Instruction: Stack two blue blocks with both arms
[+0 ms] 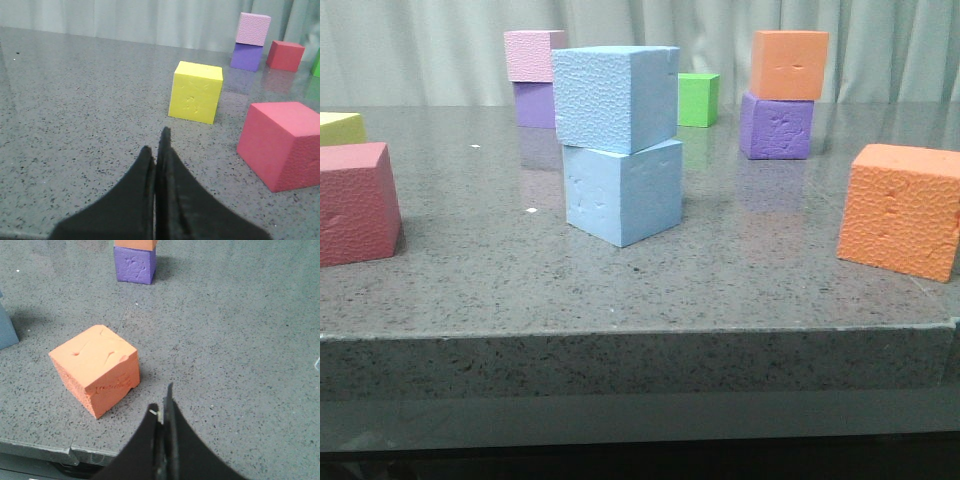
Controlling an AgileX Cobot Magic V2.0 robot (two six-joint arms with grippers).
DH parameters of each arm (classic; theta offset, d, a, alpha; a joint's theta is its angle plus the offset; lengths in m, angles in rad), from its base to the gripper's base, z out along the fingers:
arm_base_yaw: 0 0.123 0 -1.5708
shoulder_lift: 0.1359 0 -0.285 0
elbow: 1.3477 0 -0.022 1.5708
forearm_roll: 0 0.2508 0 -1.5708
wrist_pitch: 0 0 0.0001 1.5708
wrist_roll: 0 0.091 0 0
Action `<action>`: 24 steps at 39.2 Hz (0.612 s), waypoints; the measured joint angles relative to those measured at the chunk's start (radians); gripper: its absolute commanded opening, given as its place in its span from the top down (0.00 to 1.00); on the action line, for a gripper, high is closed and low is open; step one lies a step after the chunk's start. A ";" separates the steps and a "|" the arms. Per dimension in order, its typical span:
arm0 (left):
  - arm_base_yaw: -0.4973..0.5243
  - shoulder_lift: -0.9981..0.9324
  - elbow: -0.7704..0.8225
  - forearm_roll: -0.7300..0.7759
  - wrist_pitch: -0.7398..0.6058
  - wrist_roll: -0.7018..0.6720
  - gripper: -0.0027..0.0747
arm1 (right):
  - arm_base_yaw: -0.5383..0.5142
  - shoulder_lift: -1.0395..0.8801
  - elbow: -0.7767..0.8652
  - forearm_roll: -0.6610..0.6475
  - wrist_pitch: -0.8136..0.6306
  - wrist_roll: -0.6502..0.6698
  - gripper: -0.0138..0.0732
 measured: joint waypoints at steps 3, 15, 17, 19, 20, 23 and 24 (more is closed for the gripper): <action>0.000 0.000 0.000 0.000 0.000 0.000 0.99 | 0.000 0.000 0.000 0.000 0.000 0.000 0.92; 0.000 0.000 0.000 0.000 0.000 0.000 0.99 | 0.000 -0.121 0.138 -0.027 -0.194 0.000 0.92; 0.000 0.000 0.000 0.000 0.000 0.000 0.99 | 0.000 -0.161 0.191 -0.027 -0.244 0.000 0.92; 0.000 0.000 0.000 0.000 0.000 0.000 0.99 | 0.000 -0.195 0.254 -0.027 -0.298 0.000 0.92; 0.000 0.000 0.000 0.000 0.000 0.000 0.99 | 0.000 -0.215 0.286 -0.027 -0.318 0.000 0.92; 0.000 0.000 0.000 0.000 0.000 0.000 0.99 | 0.000 -0.267 0.367 -0.028 -0.377 0.000 0.92; 0.000 0.000 0.000 0.000 0.000 0.000 0.99 | 0.000 -0.285 0.393 -0.028 -0.386 0.000 0.92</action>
